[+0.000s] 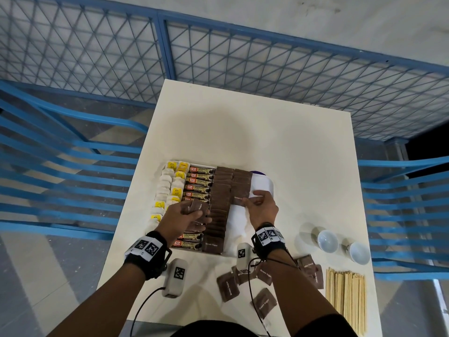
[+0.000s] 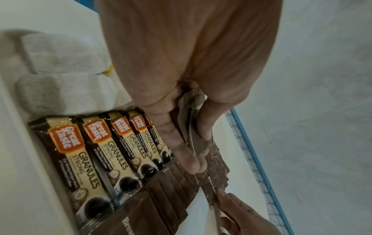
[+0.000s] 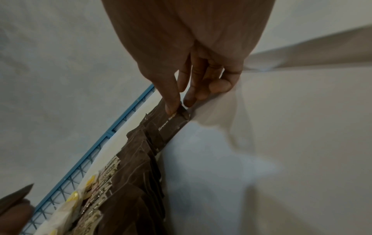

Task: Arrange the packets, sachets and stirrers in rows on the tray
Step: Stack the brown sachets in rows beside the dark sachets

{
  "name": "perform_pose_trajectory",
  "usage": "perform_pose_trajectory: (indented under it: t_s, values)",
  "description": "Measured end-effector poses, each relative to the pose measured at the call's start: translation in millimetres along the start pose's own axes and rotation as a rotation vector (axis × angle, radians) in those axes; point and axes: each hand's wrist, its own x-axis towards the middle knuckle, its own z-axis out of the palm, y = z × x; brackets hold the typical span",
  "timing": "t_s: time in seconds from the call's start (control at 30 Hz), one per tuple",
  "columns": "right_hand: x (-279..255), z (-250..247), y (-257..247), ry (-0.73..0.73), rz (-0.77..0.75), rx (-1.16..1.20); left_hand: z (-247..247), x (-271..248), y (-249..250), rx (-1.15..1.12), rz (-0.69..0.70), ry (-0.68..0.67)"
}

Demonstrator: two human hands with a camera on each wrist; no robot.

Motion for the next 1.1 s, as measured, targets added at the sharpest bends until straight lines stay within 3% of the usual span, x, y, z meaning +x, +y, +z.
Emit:
perform_pose_trajectory:
  t_s: [0.13, 0.2, 0.37, 0.43, 0.6, 0.8, 0.93, 1.1]
  values:
    - [-10.5, 2.6, -2.3, 0.079, -0.097, 0.016, 2.5, -2.7, 2.8, -0.041, 0.001, -0.01]
    - [-21.1, 7.3, -6.6, 0.025, -0.181, 0.015, 5.0, -4.4, 3.6, -0.052, -0.004, -0.018]
    - [-40.8, 19.8, -26.4, -0.453, -0.381, -0.075, 13.5, -1.7, 0.9, -0.015, -0.01, 0.03]
    - [-39.7, 22.4, -30.4, -0.522, -0.396, -0.101, 16.4, -1.1, 0.6, 0.031, -0.002, 0.025]
    - [-32.5, 17.6, -26.0, -0.428, -0.388, -0.064, 23.2, -7.3, 3.4, 0.035, 0.03, 0.082]
    - [-35.2, 8.6, -23.3, -0.452, -0.359, -0.014, 31.5, -5.2, 0.9, 0.058, 0.055, 0.113]
    - [-37.3, 5.1, -19.2, -0.37, -0.341, 0.053, 35.1, -8.4, -3.7, 0.046, 0.038, 0.076]
    - [-32.3, -1.3, -12.6, -0.47, -0.279, -0.022, 33.7, -6.6, -9.6, 0.092, 0.028, 0.111]
